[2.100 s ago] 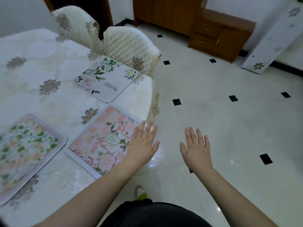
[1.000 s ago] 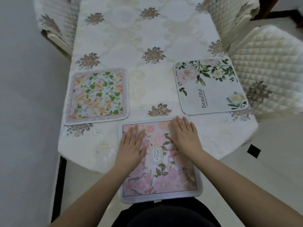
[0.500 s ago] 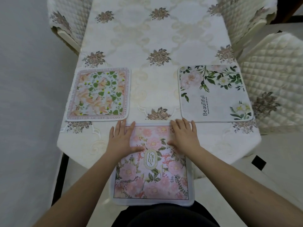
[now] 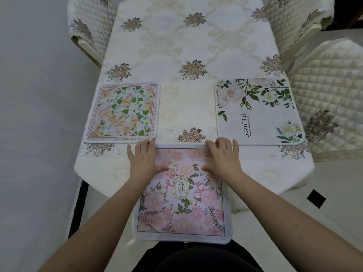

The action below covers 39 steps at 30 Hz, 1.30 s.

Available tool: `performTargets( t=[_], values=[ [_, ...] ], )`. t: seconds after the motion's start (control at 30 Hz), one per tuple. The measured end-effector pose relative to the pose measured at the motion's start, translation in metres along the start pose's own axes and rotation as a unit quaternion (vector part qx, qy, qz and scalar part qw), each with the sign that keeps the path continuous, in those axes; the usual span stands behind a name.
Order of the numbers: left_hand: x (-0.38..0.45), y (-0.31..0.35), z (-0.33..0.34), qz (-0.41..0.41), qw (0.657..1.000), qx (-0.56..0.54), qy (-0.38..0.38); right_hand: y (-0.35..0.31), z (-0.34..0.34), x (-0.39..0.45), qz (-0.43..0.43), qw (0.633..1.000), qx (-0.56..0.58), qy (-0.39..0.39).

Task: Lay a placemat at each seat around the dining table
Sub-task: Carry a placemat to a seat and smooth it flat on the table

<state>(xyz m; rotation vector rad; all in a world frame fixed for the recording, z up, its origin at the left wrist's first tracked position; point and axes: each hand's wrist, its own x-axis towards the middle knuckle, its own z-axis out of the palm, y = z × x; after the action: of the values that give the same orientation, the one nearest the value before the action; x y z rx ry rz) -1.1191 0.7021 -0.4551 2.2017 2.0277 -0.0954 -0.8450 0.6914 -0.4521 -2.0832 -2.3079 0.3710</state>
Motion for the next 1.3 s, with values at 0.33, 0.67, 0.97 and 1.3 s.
performTargets(
  t=[0.33, 0.67, 0.97, 1.3],
  values=[
    [0.002, -0.022, -0.011, -0.013, 0.977, -0.209, 0.043, 0.038, -0.018, -0.018, 0.124, 0.960, 0.248, -0.029],
    [-0.035, -0.029, -0.011, -0.262, 0.828, -0.495, 0.006, 0.042, 0.007, -0.072, 0.195, 0.843, 0.494, -0.086],
    [-0.080, -0.043, 0.003, -0.256, 0.812, -0.523, -0.040, 0.021, 0.003, -0.105, 0.204, 0.856, 0.469, -0.070],
    [-0.127, -0.057, 0.010, -0.200, 0.771, -0.597, -0.096, -0.024, 0.010, -0.154, 0.265, 0.860, 0.434, -0.034]
  ],
)
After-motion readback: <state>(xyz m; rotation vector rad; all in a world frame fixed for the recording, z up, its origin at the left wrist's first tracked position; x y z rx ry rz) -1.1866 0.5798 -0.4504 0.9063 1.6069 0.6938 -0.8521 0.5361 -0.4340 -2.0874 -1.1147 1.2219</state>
